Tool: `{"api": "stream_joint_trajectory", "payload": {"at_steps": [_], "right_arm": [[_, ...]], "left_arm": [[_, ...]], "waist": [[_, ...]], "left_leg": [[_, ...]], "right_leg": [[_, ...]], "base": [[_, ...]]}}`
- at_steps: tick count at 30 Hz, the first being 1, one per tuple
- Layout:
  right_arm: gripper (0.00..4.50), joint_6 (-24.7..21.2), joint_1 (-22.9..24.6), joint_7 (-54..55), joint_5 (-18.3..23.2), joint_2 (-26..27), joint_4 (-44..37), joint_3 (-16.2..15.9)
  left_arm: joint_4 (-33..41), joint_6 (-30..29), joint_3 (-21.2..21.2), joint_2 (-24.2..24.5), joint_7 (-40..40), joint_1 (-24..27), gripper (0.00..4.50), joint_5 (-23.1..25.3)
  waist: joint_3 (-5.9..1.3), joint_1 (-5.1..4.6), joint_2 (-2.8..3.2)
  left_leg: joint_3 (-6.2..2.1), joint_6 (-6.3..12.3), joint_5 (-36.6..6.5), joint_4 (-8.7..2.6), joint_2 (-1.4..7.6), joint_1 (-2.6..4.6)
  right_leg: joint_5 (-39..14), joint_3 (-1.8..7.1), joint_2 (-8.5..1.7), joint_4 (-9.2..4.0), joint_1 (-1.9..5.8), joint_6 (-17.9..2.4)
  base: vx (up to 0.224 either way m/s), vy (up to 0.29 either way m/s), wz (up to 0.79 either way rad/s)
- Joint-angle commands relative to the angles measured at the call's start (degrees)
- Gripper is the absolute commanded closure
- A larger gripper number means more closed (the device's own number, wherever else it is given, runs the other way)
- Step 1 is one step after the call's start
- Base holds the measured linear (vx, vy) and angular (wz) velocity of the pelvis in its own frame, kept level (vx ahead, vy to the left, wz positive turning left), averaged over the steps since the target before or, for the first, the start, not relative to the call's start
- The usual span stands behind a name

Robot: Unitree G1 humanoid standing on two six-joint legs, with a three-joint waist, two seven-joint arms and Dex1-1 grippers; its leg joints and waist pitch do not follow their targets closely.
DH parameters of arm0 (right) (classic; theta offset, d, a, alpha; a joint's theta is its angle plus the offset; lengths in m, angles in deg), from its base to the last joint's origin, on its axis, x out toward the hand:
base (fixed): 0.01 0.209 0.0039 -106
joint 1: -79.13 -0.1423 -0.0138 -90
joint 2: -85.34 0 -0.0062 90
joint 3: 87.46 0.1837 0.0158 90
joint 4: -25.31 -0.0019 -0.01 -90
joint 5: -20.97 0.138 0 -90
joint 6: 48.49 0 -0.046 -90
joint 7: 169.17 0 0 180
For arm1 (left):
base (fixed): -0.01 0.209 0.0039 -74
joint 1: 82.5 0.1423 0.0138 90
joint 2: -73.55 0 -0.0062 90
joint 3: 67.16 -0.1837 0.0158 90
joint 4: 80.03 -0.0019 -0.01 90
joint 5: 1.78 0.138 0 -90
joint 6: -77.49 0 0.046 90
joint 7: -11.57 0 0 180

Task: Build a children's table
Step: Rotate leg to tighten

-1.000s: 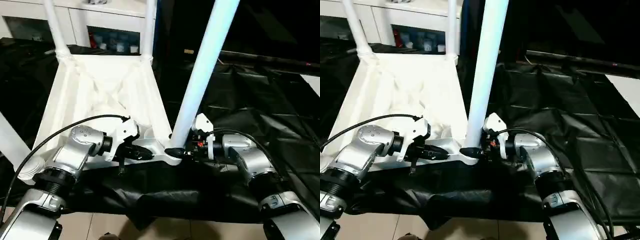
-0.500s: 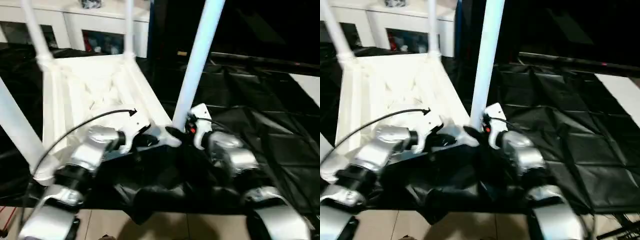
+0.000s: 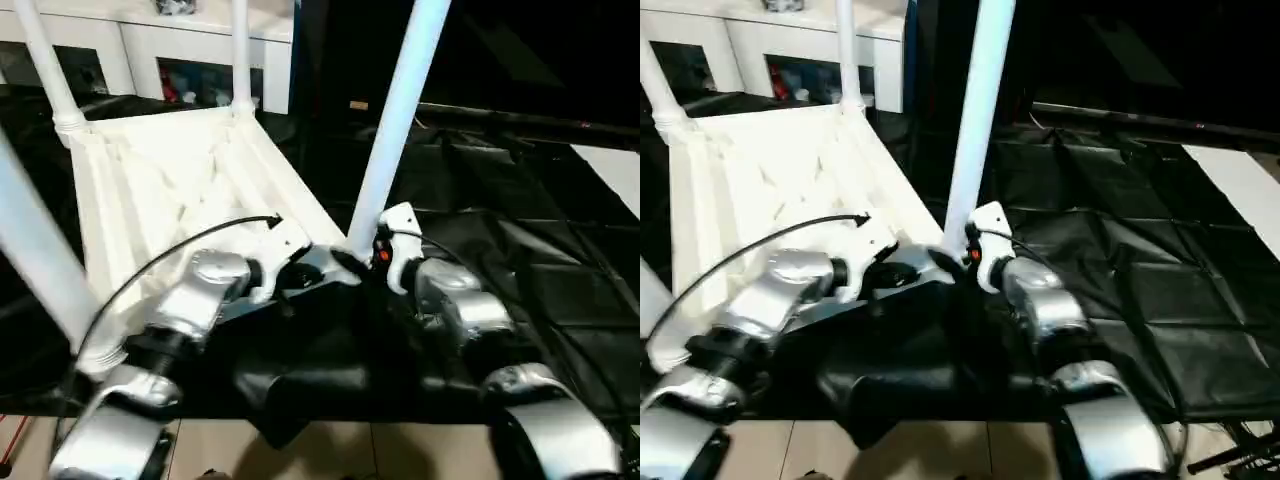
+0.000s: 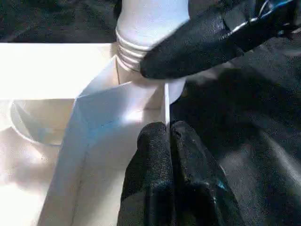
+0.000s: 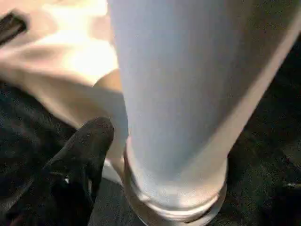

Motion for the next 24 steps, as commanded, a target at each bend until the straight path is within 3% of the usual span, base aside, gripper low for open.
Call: {"api": "stream_joint_trajectory", "payload": {"at_steps": [1, 5, 8, 12, 13, 17, 24], "right_arm": [[0.75, 0.39, 0.90, -5.95, -0.40, -0.34, -1.33, -2.87], [0.75, 1.35, 1.94, -12.31, -0.51, -3.35, -3.04, -3.85], [0.75, 0.78, 2.49, -16.37, 0.07, -4.90, -4.35, -4.51], [0.75, -0.15, 3.08, -20.06, 0.90, -5.86, -5.93, -5.20], [1.02, -0.19, 3.11, -20.18, 0.95, -5.87, -6.01, -5.21], [1.27, -1.12, 3.83, -22.48, 1.83, -5.94, -7.63, -5.39], [1.65, -2.54, 4.45, -23.87, 2.16, -6.00, -8.57, -5.45]], "left_arm": [[1.14, 1.86, -2.48, -0.37, 4.07, 1.22, 4.50, -1.35], [1.72, 3.19, -3.47, 2.44, 9.48, 1.60, 4.50, -1.55], [2.06, 3.92, -3.79, 4.01, 13.17, 1.53, 4.50, -2.12], [1.68, 4.37, -3.68, 5.16, 15.95, 0.94, 4.50, -2.78], [1.72, 4.38, -3.71, 5.22, 16.14, 0.95, 4.50, -2.84], [2.54, 4.15, -4.15, 6.14, 19.30, 1.12, 4.50, -4.04], [1.84, 4.73, -3.96, 5.99, 18.64, 0.99, 4.50, -3.31]], "waist": [[-3.61, 0.42, 0.55], [-3.82, 0.80, 0.58], [-3.80, 0.93, 0.64], [-3.50, 1.29, 1.05], [-3.43, 1.32, 0.97], [-3.37, 1.90, 1.14], [-3.52, 1.88, 0.97]], "left_leg": [[0.52, 0.47, -17.92, -3.89, 0.54, 0.50], [0.94, 1.61, -12.91, -3.45, 0.45, 0.46], [0.94, 1.95, -11.90, -3.43, 0.41, 0.46], [0.91, 0.98, -15.48, -3.68, 0.56, 0.89], [0.91, 0.79, -16.03, -3.72, 0.56, 0.84], [0.89, -0.34, -18.59, -3.84, 0.71, 1.28], [0.75, -0.73, -17.09, -3.86, 0.60, 0.83]], "right_leg": [[-17.56, 1.99, -2.33, -4.03, 2.33, -10.24], [-8.62, 2.06, -1.99, -2.84, 2.66, -12.80], [-6.44, 2.03, -1.93, -2.45, 2.97, -13.59], [-11.42, 2.06, -2.05, -3.06, 2.72, -12.96], [-12.27, 2.09, -2.05, -3.16, 2.70, -12.71], [-14.98, 2.16, -2.02, -3.38, 2.27, -12.27], [-14.69, 2.13, -2.13, -3.17, 2.62, -11.59]], "base": [[0.055, -0.024, 0.02], [0.058, -0.018, 0.03], [0.000, 0.000, 0.00], [0.000, 0.000, 0.00], [0.000, 0.000, 0.00], [0.000, 0.000, 0.00], [0.000, 0.000, 0.00]]}}
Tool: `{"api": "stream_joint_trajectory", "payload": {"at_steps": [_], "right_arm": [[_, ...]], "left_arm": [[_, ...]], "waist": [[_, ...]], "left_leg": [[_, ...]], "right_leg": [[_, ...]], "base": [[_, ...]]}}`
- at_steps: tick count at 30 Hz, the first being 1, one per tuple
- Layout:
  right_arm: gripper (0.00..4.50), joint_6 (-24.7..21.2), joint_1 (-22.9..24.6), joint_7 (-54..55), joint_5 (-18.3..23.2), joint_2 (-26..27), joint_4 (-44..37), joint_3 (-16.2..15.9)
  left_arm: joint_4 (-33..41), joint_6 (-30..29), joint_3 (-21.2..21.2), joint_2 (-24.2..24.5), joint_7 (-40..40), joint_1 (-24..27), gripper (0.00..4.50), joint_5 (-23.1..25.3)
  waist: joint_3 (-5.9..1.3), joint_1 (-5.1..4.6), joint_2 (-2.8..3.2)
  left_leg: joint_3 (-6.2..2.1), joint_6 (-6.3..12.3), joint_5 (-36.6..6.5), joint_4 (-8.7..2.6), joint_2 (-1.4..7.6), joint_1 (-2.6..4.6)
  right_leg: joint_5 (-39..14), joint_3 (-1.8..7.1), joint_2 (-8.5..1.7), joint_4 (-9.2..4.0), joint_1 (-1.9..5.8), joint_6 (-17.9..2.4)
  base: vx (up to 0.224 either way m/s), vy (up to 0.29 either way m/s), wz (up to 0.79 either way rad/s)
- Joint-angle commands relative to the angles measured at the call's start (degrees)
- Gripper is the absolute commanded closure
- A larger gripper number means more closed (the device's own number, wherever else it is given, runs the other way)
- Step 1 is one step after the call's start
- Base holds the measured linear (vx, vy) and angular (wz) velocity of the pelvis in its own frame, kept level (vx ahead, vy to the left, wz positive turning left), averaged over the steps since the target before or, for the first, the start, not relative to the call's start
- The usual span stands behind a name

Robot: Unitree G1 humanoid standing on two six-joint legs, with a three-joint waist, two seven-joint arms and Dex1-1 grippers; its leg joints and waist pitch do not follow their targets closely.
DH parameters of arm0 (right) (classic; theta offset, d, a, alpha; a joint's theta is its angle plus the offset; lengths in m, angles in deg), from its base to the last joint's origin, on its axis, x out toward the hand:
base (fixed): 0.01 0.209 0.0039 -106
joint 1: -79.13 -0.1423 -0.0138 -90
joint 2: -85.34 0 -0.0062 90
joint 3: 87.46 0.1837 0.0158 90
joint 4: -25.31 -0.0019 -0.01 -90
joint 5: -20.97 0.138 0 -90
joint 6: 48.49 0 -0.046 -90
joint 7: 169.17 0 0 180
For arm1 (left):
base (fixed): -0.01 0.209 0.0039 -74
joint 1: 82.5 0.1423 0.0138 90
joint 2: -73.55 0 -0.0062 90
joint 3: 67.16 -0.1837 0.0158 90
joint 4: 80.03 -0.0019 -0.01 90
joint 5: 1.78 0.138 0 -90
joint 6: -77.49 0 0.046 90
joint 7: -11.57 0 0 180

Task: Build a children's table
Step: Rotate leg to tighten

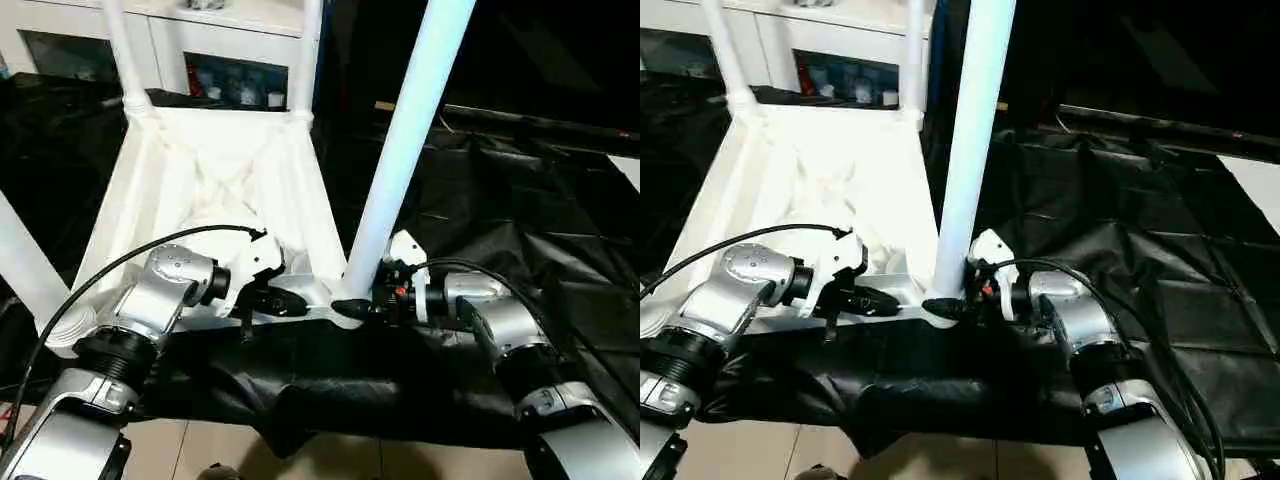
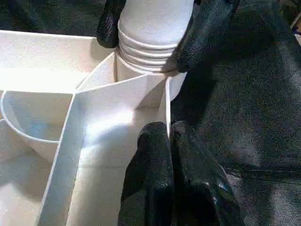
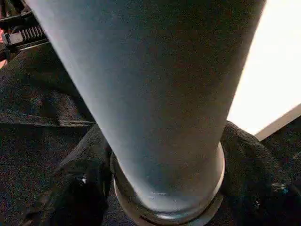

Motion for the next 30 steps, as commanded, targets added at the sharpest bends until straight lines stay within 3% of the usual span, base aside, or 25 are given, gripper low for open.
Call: {"api": "stream_joint_trajectory", "payload": {"at_steps": [1, 4, 7, 11, 14, 16, 19, 21, 22, 25, 27, 30], "right_arm": [[1.68, -1.21, 0.57, -1.95, 0.57, 0.00, -1.35, -0.95], [1.71, -1.70, 0.92, 1.13, 0.52, 0.86, -1.13, -0.22], [1.73, -1.43, 0.51, 5.82, -0.41, 2.04, 0.41, 0.61], [1.74, -3.35, -3.01, 25.58, -2.73, 7.02, 9.11, 4.16], [1.75, -4.36, -4.64, 34.56, -2.63, 10.21, 12.54, 6.07], [1.75, -4.52, -5.03, 36.74, -2.66, 11.15, 13.24, 6.37], [1.75, -1.05, -5.36, 39.24, -4.67, 14.00, 13.96, 4.70], [1.06, -0.31, -5.36, 37.27, -4.66, 14.53, 13.98, 4.13], [1.06, -0.34, -5.54, 34.98, -4.07, 14.56, 14.01, 4.26], [0.93, 0.10, -5.84, 33.32, -3.87, 13.98, 13.96, 4.38], [0.58, 0.80, -5.70, 31.33, -3.95, 12.88, 13.21, 3.89], [0.58, 2.99, -4.80, 26.01, -4.94, 9.83, 11.42, 2.09]], "left_arm": [[0.14, 1.03, -1.78, -1.64, 0.24, -0.04, 4.50, 0.47], [-2.06, 1.37, -0.84, -2.92, -5.27, -1.04, 4.50, 1.97], [-3.52, 1.11, 0.06, -4.19, -9.41, -1.85, 4.50, 2.55], [-5.37, -2.75, 1.69, -8.69, -19.36, -3.37, 4.50, 3.61], [-6.02, -4.33, 1.69, -11.46, -23.72, -3.81, 4.50, 4.58], [-6.23, -4.71, 1.68, -12.34, -24.81, -3.95, 4.50, 4.76], [-6.35, -5.72, 1.08, -15.11, -26.72, -4.26, 4.50, 4.80], [-5.81, -5.83, 0.60, -15.72, -26.14, -4.06, 4.50, 4.63], [-5.17, -6.01, 0.25, -15.77, -25.40, -3.81, 4.50, 4.57], [-4.48, -6.15, 0.01, -15.18, -24.55, -3.45, 4.50, 4.61], [-3.86, -6.05, -0.17, -14.35, -23.10, -3.01, 4.50, 4.49], [-2.62, -4.97, -0.66, -12.34, -19.53, -2.15, 4.50, 4.27]], "waist": [[-3.56, -0.18, 0.89], [-3.50, -0.14, 0.88], [-3.32, -0.14, 0.88], [-3.07, -0.79, 1.03], [-3.06, -1.87, 0.98], [-3.07, -2.28, 0.99], [-3.05, -2.35, 0.99], [-3.07, -2.34, 1.01], [-3.11, -2.31, 0.99], [-3.15, -2.26, 1.18], [-3.20, -2.21, 1.11], [-3.36, -2.07, 1.08]], "left_leg": [[0.54, -0.61, -16.70, -3.82, 0.39, 0.84], [0.57, -0.53, -16.59, -3.83, 0.40, 0.88], [0.61, -1.03, -18.46, -3.87, 0.40, 1.10], [0.00, -2.86, -22.58, -3.97, 0.10, 1.17], [-0.48, -3.39, -24.57, -4.01, -0.04, 1.09], [-0.49, -3.04, -24.96, -3.95, -0.05, 1.01], [-0.38, -2.53, -25.45, -3.85, -0.07, 1.17], [-0.45, -2.07, -25.73, -3.95, -0.08, 1.04], [-0.40, -1.94, -25.59, -3.96, -0.08, 1.02], [-0.36, -1.81, -25.54, -4.07, 0.06, 0.96], [-0.28, -1.62, -24.68, -4.13, 0.11, 0.78], [-0.12, -1.01, -22.95, -4.10, 0.19, 0.51]], "right_leg": [[-14.00, 2.03, -2.13, -3.91, 2.72, -11.24], [-13.77, 2.00, -2.09, -3.91, 2.63, -11.25], [-16.85, 2.08, -2.20, -4.31, 2.32, -10.73], [-27.65, 1.66, -2.51, -5.40, 2.05, -7.35], [-31.77, 1.25, -2.49, -5.93, 1.86, -5.49], [-31.56, 1.25, -2.44, -6.12, 1.76, -5.25], [-31.41, 1.24, -2.39, -6.37, 1.39, -5.22], [-30.89, 1.23, -2.28, -6.31, 1.52, -5.19], [-30.42, 1.28, -2.26, -6.30, 1.53, -5.31], [-27.61, 1.42, -2.20, -5.96, 1.57, -6.44], [-25.50, 1.54, -2.19, -5.70, 1.79, -7.19], [-22.11, 1.67, -2.19, -5.33, 2.16, -8.18]], "base": [[0.000, 0.000, 0.00], [0.000, 0.000, 0.00], [0.000, 0.000, 0.00], [0.000, 0.000, 0.00], [0.000, 0.000, 0.00], [0.000, 0.000, 0.00], [0.000, 0.000, 0.00], [0.000, 0.000, 0.00], [0.000, 0.000, 0.00], [0.000, 0.000, 0.00], [0.000, 0.000, 0.00], [0.000, 0.000, 0.00]]}}
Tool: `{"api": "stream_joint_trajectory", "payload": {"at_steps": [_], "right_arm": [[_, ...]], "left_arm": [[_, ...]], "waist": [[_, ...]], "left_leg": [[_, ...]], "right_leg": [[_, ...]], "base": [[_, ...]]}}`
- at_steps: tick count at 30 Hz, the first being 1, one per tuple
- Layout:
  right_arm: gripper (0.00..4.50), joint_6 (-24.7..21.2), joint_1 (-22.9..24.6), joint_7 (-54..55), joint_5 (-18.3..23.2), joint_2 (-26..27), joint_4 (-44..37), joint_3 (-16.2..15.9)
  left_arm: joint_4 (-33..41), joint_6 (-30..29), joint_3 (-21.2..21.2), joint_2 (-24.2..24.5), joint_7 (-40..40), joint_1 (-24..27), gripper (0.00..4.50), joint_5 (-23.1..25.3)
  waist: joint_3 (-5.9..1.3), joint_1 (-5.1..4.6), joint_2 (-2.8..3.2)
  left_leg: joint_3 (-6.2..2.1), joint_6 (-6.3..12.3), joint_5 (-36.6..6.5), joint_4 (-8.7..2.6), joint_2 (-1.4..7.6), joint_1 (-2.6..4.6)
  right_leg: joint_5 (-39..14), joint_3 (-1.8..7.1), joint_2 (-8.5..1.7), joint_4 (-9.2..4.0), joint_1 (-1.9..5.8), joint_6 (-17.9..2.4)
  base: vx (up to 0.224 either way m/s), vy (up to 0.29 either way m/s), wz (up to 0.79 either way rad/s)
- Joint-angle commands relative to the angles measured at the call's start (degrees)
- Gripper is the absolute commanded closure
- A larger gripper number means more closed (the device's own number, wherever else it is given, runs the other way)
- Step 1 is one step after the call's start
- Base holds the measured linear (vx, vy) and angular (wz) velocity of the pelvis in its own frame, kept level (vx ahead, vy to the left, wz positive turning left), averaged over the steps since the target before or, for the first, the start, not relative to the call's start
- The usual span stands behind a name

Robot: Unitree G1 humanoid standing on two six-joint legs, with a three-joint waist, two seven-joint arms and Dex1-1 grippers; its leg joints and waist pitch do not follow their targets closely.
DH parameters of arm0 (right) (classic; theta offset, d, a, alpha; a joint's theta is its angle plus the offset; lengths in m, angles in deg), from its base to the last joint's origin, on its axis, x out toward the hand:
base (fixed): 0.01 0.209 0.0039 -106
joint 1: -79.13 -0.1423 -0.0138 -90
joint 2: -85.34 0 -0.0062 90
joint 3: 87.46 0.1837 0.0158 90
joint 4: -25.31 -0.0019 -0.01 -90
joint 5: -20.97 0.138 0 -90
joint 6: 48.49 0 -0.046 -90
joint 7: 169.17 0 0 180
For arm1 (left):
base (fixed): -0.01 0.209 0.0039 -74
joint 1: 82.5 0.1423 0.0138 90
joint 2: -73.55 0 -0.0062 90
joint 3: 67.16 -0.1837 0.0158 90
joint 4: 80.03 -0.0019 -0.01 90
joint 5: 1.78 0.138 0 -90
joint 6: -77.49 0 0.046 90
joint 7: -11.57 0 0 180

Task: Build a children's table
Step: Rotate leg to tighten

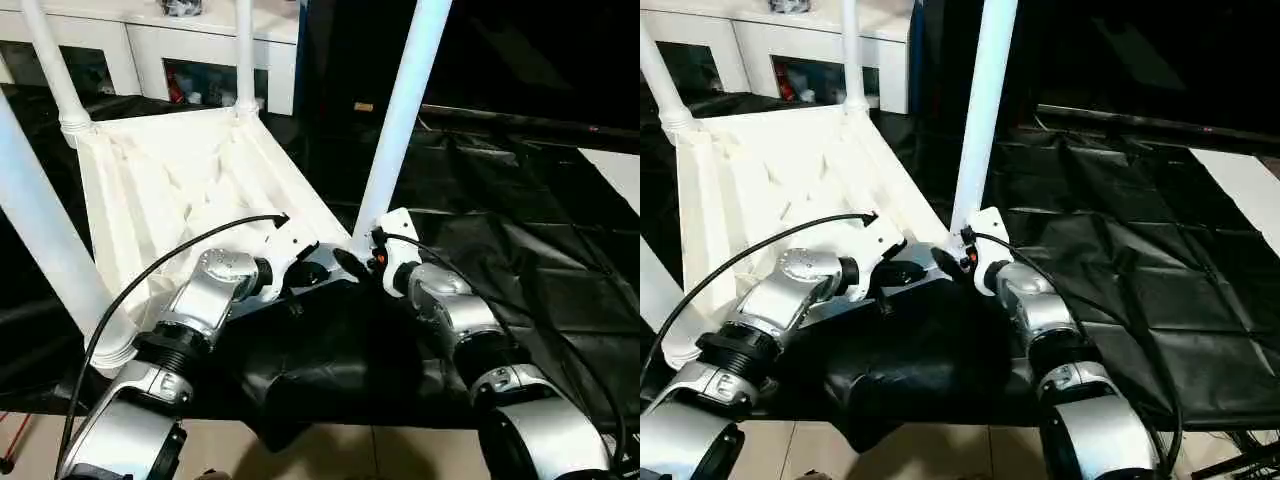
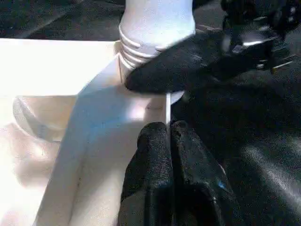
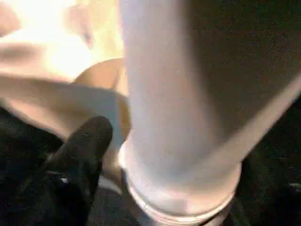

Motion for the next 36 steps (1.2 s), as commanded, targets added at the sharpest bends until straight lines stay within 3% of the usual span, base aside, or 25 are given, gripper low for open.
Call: {"api": "stream_joint_trajectory", "payload": {"at_steps": [1, 3, 7, 8, 10, 12, 14, 17, 21, 28, 35, 36], "right_arm": [[0.58, 0.77, 1.17, -6.53, -1.12, -0.31, -0.65, -3.92], [0.58, 0.75, 1.16, -7.10, -1.06, -0.83, -0.68, -3.63], [0.58, 0.93, 1.31, -9.83, -0.43, -2.82, -1.77, -2.64], [0.55, 1.02, 1.52, -11.38, 0.06, -3.92, -2.76, -2.23], [0.55, 0.90, 1.92, -13.82, 1.15, -5.35, -4.03, -1.87], [0.55, 1.08, 2.28, -14.89, 1.55, -6.21, -4.80, -1.83], [0.55, 0.97, 2.32, -15.37, 1.70, -6.40, -4.94, -1.71], [0.55, 1.05, 2.38, -15.44, 1.75, -6.43, -5.03, -1.36], [0.55, 0.76, 2.73, -15.68, 1.85, -6.42, -5.60, -1.16], [0.55, 0.66, 2.80, -16.19, 2.09, -6.51, -5.69, -1.34], [0.55, 0.39, 3.11, -16.51, 1.77, -6.77, -6.31, -1.73], [0.55, 0.38, 3.16, -16.55, 1.73, -6.80, -6.38, -1.76]], "left_arm": [[1.45, 1.90, -3.36, -0.41, 4.16, 0.88, 4.50, -0.87], [1.56, 2.30, -3.40, -0.01, 4.56, 0.94, 4.50, -0.76], [0.97, 1.77, -3.16, 1.04, 4.15, 0.26, 4.50, 0.14], [0.13, 1.12, -2.15, 0.99, 3.79, -0.50, 4.23, -0.33], [-0.76, 0.59, -1.49, 1.11, 3.66, -1.36, 4.23, -0.45], [-1.74, 0.34, -1.40, 1.27, 2.65, -1.99, 3.87, 0.17], [-2.43, 0.56, -1.58, 1.44, 1.94, -2.30, 3.80, 0.89], [-2.81, -1.21, -2.21, 1.98, 1.83, -2.49, 3.80, 1.69], [-3.13, -1.35, -2.10, 2.75, 1.41, -2.63, 3.80, 1.91], [-2.25, -2.99, -2.42, 4.59, 3.33, -1.92, 3.80, 1.88], [1.06, -4.73, -2.83, 6.23, 5.31, 0.31, 4.18, 0.75], [1.46, -5.10, -2.79, 6.33, 5.50, 0.54, 4.41, 0.51]], "waist": [[-3.42, 0.30, 1.10], [-3.64, 0.31, 1.13], [-3.74, 0.45, 1.13], [-3.62, 0.48, 1.15], [-3.55, 0.75, 1.20], [-3.46, 0.77, 1.31], [-3.46, 0.73, 1.47], [-3.45, 0.58, 1.23], [-3.41, 0.60, 1.52], [-3.40, 0.30, 1.28], [-3.35, -0.08, 1.21], [-3.34, -0.17, 1.24]], "left_leg": [[0.24, -0.79, -21.52, -4.10, 0.32, 0.49], [0.46, -0.23, -18.53, -3.95, 0.30, 0.34], [0.67, 0.36, -15.75, -3.73, 0.29, 0.32], [0.70, 0.34, -15.91, -3.78, 0.27, 0.37], [0.81, 0.46, -17.19, -3.69, 0.28, 0.77], [0.76, 0.36, -17.77, -3.81, 0.23, 0.55], [0.63, 0.17, -18.22, -3.84, 0.25, 0.52], [0.57, 0.05, -17.95, -3.83, 0.23, 0.32], [0.56, -0.03, -18.23, -3.82, 0.26, 0.51], [0.44, -0.08, -18.69, -3.88, 0.24, 0.34], [0.41, 0.04, -18.61, -3.86, 0.30, 0.28], [0.43, 0.10, -18.59, -3.88, 0.28, 0.26]], "right_leg": [[-19.48, 1.85, -2.18, -4.90, 2.13, -9.24], [-14.09, 1.99, -2.00, -4.16, 2.49, -11.03], [-9.92, 2.01, -1.94, -3.63, 2.80, -12.51], [-10.14, 1.98, -1.94, -3.71, 2.80, -12.68], [-11.78, 2.00, -1.87, -4.00, 2.60, -12.48], [-13.23, 2.00, -1.90, -4.13, 2.72, -12.08], [-14.31, 1.98, -1.99, -4.14, 2.72, -11.77], [-15.47, 1.94, -2.10, -4.24, 2.82, -11.42], [-16.03, 1.94, -2.07, -4.32, 2.63, -11.57], [-17.27, 1.85, -2.09, -4.39, 2.69, -11.11], [-17.48, 1.85, -2.10, -4.38, 2.67, -11.43], [-17.40, 1.86, -2.06, -4.37, 2.64, -11.37]], "base": [[0.000, 0.000, 0.00], [0.000, 0.000, 0.00], [0.000, 0.000, 0.00], [0.000, 0.000, 0.00], [0.000, 0.000, 0.00], [0.000, 0.000, 0.00], [0.000, 0.000, 0.00], [0.000, 0.000, 0.00], [0.000, 0.000, 0.00], [0.000, 0.000, 0.00], [0.000, 0.000, 0.00], [0.000, 0.000, 0.00]]}}
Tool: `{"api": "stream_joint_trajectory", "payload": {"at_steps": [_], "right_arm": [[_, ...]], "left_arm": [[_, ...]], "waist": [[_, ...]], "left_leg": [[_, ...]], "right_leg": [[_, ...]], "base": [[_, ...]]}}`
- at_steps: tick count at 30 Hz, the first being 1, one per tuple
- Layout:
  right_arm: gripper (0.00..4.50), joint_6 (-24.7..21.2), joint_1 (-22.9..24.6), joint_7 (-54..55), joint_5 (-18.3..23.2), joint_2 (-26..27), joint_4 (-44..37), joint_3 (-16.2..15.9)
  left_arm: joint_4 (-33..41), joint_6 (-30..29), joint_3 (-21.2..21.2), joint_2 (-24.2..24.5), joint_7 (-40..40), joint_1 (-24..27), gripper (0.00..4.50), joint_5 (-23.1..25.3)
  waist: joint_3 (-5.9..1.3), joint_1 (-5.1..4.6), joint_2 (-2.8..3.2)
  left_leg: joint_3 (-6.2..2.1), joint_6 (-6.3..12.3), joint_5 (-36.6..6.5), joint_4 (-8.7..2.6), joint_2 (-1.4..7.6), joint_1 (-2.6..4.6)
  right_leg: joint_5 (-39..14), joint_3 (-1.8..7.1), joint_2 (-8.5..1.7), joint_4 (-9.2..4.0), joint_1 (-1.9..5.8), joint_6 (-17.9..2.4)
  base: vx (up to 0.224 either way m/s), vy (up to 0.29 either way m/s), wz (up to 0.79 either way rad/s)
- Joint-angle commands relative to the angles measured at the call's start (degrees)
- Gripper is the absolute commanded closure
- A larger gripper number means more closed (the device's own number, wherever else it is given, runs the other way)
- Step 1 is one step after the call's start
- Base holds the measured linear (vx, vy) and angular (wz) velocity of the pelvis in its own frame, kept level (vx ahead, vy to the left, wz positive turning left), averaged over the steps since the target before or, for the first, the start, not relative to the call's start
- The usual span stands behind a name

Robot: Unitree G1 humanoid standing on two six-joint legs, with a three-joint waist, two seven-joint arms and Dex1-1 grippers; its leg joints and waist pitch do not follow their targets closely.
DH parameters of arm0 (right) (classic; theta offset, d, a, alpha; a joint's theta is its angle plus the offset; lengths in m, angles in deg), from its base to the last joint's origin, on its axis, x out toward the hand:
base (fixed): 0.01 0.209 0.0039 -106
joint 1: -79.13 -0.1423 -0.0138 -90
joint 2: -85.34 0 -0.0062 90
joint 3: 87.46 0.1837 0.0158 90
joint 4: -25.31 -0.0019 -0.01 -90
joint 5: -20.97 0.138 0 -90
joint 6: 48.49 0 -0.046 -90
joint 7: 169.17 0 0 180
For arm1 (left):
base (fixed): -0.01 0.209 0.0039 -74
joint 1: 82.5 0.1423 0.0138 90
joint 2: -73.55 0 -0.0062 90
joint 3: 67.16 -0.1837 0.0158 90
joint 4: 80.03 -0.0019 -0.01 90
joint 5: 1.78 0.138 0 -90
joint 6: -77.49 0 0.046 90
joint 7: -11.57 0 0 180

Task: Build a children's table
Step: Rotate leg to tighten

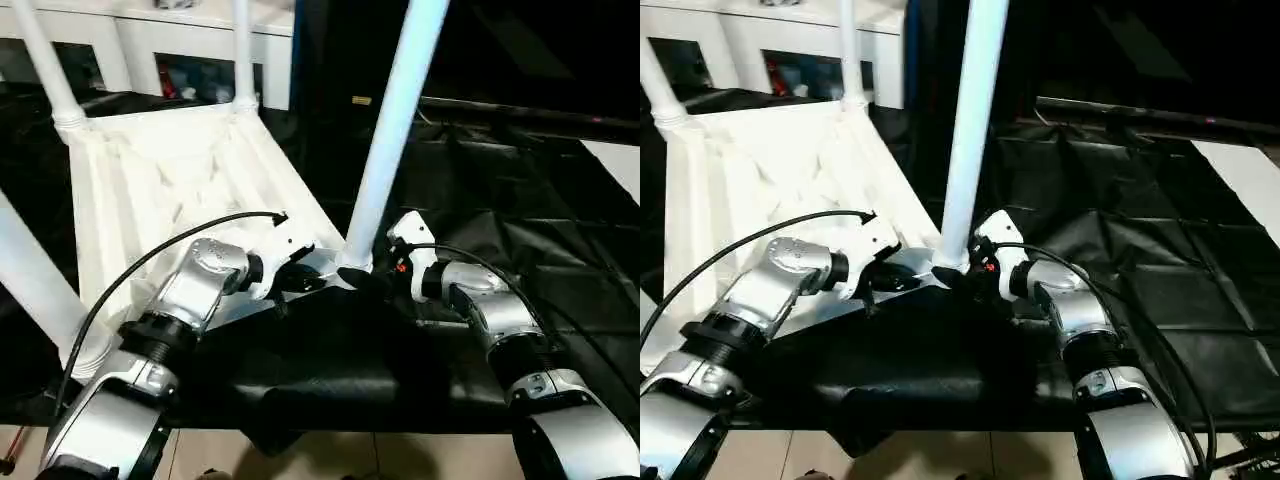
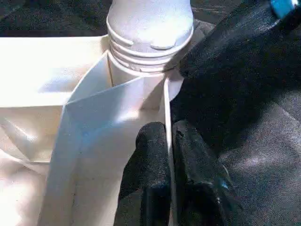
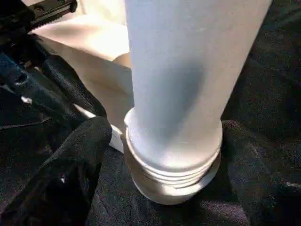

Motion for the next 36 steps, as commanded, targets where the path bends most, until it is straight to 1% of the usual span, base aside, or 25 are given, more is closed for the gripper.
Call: {"api": "stream_joint_trajectory", "payload": {"at_steps": [1, 4, 6, 8, 9, 10, 11, 12, 13, 14, 15, 16, 17, 18, 19, 20, 21, 23, 25, 27, 30, 31, 34, 36], "right_arm": [[0.55, -0.50, 0.67, -0.66, 0.19, -0.50, -0.75, -0.17], [0.55, -0.50, 0.72, -0.90, 0.11, -0.56, -0.80, -0.23], [0.55, -0.18, 0.67, -1.07, -0.14, -0.59, -0.60, -0.42], [0.55, 0.29, 0.59, -1.16, -0.40, -0.63, -0.39, -0.62], [0.55, 0.09, 0.51, -2.29, -0.20, -0.58, -0.23, -0.86], [0.55, -0.22, 0.49, -2.87, 0.03, -0.53, -0.20, -0.89], [0.38, -0.52, 0.53, -3.23, 0.22, -0.52, -0.31, -0.91], [0.28, -1.14, 0.40, -3.98, 0.58, -0.58, -0.51, -0.88], [0.28, -1.35, 0.35, -4.80, 0.61, -0.75, -0.87, -1.16], [0.18, -1.52, 0.32, -5.80, 0.57, -0.98, -1.33, -1.52], [0.09, -0.90, 0.48, -6.78, -0.22, -1.42, -2.10, -2.54], [0.09, -0.82, 0.51, -6.89, -0.33, -1.47, -2.20, -2.67], [0.09, -0.17, 0.73, -8.01, -1.15, -1.85, -2.94, -3.83], [0.09, 0.09, 0.83, -8.63, -1.44, -2.02, -3.23, -4.33], [0.09, 0.20, 0.86, -8.89, -1.56, -2.09, -3.33, -4.52], [0.09, 0.25, 0.89, -9.76, -1.72, -2.23, -3.48, -4.92], [0.25, 0.35, 0.86, -10.14, -1.82, -2.29, -3.47, -5.07], [0.44, 0.24, 0.76, -10.78, -1.62, -2.25, -3.30, -5.08], [0.49, 0.25, 0.69, -11.20, -1.38, -2.25, -3.21, -5.06], [0.73, 0.06, 0.54, -12.31, -0.99, -2.40, -3.02, -5.37], [0.86, -0.16, 0.59, -12.49, -0.61, -2.40, -3.08, -5.40], [0.99, -0.11, 0.55, -12.52, -0.59, -2.34, -3.00, -5.29], [1.09, -0.30, 0.52, -12.68, -0.46, -2.18, -2.91, -5.04], [1.31, -0.66, 0.73, -12.88, 0.01, -1.83, -2.98, -4.51]], "left_arm": [[-0.37, -1.77, -0.45, 1.57, 0.44, 1.56, 4.41, 0.77], [0.64, -2.19, -0.14, 1.76, 0.41, 2.06, 4.41, 0.37], [1.85, -1.29, 0.45, 1.96, 1.13, 2.67, 4.41, -0.62], [2.74, -0.49, 0.54, 2.12, 2.36, 3.16, 4.41, -1.36], [4.16, 1.59, -0.09, 2.66, 4.73, 4.19, 4.41, -2.01], [4.66, 2.70, -0.41, 2.89, 5.70, 4.60, 4.41, -2.21], [5.14, 3.22, -0.68, 3.11, 6.19, 4.89, 4.48, -2.40], [6.31, 3.85, -1.51, 3.59, 8.70, 5.74, 4.50, -3.21], [7.03, 4.16, -2.28, 3.96, 10.41, 6.28, 4.50, -3.56], [7.99, 4.46, -3.22, 4.43, 12.38, 6.94, 4.50, -3.98], [8.85, 4.96, -4.23, 4.90, 14.35, 7.53, 4.50, -4.23], [8.92, 4.96, -4.33, 4.95, 14.50, 7.58, 4.50, -4.25], [8.74, 5.60, -4.94, 5.16, 14.93, 7.66, 4.50, -3.78], [8.49, 5.81, -5.10, 5.19, 15.13, 7.58, 4.50, -3.65], [8.43, 5.91, -5.15, 5.21, 15.24, 7.57, 4.50, -3.63], [8.26, 6.35, -5.15, 5.31, 15.58, 7.57, 4.50, -3.54], [8.20, 6.50, -5.09, 5.37, 15.89, 7.57, 4.50, -3.57], [8.13, 6.53, -5.05, 5.53, 16.75, 7.50, 4.50, -3.78], [8.14, 6.54, -4.99, 5.55, 17.08, 7.47, 4.50, -3.93], [8.01, 6.58, -4.95, 5.62, 17.48, 7.31, 4.50, -4.07], [7.91, 6.64, -4.98, 5.68, 17.46, 7.26, 4.50, -4.07], [7.88, 6.63, -4.95, 5.70, 17.59, 7.27, 4.50, -4.09], [7.84, 6.63, -4.87, 5.68, 17.71, 7.31, 4.50, -4.14], [7.97, 6.42, -4.56, 5.55, 17.56, 7.52, 4.50, -4.41]], "waist": [[-3.58, 0.51, 0.94], [-3.56, 0.48, 1.02], [-3.47, 0.41, 0.89], [-3.53, 0.44, 0.89], [-3.56, 0.45, 0.92], [-3.59, 0.42, 0.92], [-3.57, 0.39, 1.00], [-3.63, 0.47, 0.65], [-3.59, 0.52, 0.78], [-3.55, 0.60, 0.83], [-3.56, 0.69, 0.96], [-3.55, 0.66, 0.98], [-3.51, 0.74, 1.00], [-3.52, 0.88, 1.02], [-3.53, 1.13, 1.05], [-3.52, 1.28, 1.02], [-3.51, 1.31, 0.96], [-3.53, 1.33, 0.97], [-3.54, 1.26, 0.94], [-3.59, 1.24, 0.91], [-3.59, 1.26, 0.92], [-3.60, 1.21, 0.89], [-3.62, 1.21, 0.83], [-3.60, 1.23, 0.87]], "left_leg": [[0.33, 0.14, -18.64, -3.78, 0.27, 0.37], [0.33, 0.11, -18.58, -3.80, 0.34, 0.40], [0.35, 0.01, -19.17, -3.84, 0.30, 0.40], [0.31, -0.05, -19.01, -3.83, 0.28, 0.34], [0.32, 0.06, -18.60, -3.81, 0.29, 0.37], [0.26, 0.16, -18.55, -3.83, 0.31, 0.28], [0.33, 0.19, -18.46, -3.85, 0.34, 0.36], [0.40, 0.47, -17.96, -3.73, 0.38, 0.44], [0.43, 0.55, -17.47, -3.79, 0.39, 0.39], [0.44, 0.68, -17.30, -3.84, 0.46, 0.43], [0.41, 0.56, -17.00, -3.87, 0.51, 0.40], [0.45, 0.51, -17.00, -3.92, 0.54, 0.45], [0.54, 0.43, -17.12, -3.87, 0.44, 0.53], [0.54, 0.36, -17.08, -3.88, 0.46, 0.61], [0.67, 0.28, -17.12, -3.82, 0.49, 0.91], [0.72, 0.22, -17.40, -3.81, 0.48, 0.91], [0.66, 0.06, -17.43, -3.89, 0.45, 0.74], [0.64, -0.15, -17.63, -3.88, 0.42, 0.73], [0.57, -0.19, -17.43, -3.90, 0.36, 0.55], [0.61, -0.16, -17.46, -3.80, 0.36, 0.64], [0.59, -0.04, -16.99, -3.82, 0.38, 0.62], [0.58, -0.06, -16.89, -3.80, 0.36, 0.59], [0.58, -0.06, -17.23, -3.77, 0.33, 0.60], [0.56, -0.05, -17.37, -3.78, 0.37, 0.63]], "right_leg": [[-17.60, 1.88, -2.18, -4.60, 2.77, -11.07], [-16.77, 1.91, -2.15, -4.52, 2.73, -11.50], [-17.85, 1.88, -2.15, -4.63, 2.72, -11.27], [-18.18, 1.89, -2.22, -4.61, 2.79, -11.07], [-17.72, 1.93, -2.25, -4.61, 2.74, -11.07], [-17.56, 1.90, -2.27, -4.54, 2.85, -11.09], [-17.22, 1.95, -2.22, -4.54, 2.73, -11.24], [-16.52, 1.98, -2.24, -4.34, 2.74, -11.54], [-16.12, 2.02, -2.25, -4.31, 2.76, -11.68], [-15.75, 2.03, -2.22, -4.27, 2.72, -11.82], [-14.89, 2.02, -2.24, -4.10, 2.78, -12.05], [-14.49, 2.03, -2.14, -4.08, 2.76, -12.10], [-14.19, 2.05, -2.05, -4.06, 2.68, -12.12], [-14.17, 2.05, -2.08, -4.06, 2.67, -12.02], [-13.88, 2.12, -2.07, -4.05, 2.52, -12.10], [-13.87, 2.20, -2.10, -4.04, 2.51, -12.21], [-14.15, 2.17, -2.10, -4.00, 2.68, -12.02], [-14.57, 2.19, -2.14, -4.02, 2.69, -11.76], [-14.91, 2.17, -2.15, -3.98, 2.83, -11.44], [-15.12, 2.19, -2.19, -4.07, 2.79, -11.40], [-14.65, 2.16, -2.17, -4.00, 2.82, -11.60], [-14.50, 2.14, -2.13, -3.95, 2.83, -11.63], [-15.01, 2.13, -2.13, -3.99, 2.84, -11.50], [-15.20, 2.14, -2.16, -4.03, 2.80, -11.51]], "base": [[0.000, 0.000, 0.00], [0.000, 0.000, 0.00], [0.000, 0.000, 0.00], [0.000, 0.000, 0.00], [0.000, 0.000, 0.00], [0.000, 0.000, 0.00], [0.000, 0.000, 0.00], [0.000, 0.000, 0.00], [0.000, 0.000, 0.00], [0.000, 0.000, 0.00], [0.000, 0.000, 0.00], [0.000, 0.000, 0.00], [0.000, 0.000, 0.00], [0.000, 0.000, 0.00], [0.000, 0.000, 0.00], [0.000, 0.000, 0.00], [0.000, 0.000, 0.00], [0.000, 0.000, 0.00], [0.000, 0.000, 0.00], [0.000, 0.000, 0.00], [0.000, 0.000, 0.00], [0.000, 0.000, 0.00], [0.000, 0.000, 0.00], [0.000, 0.000, 0.00]]}}
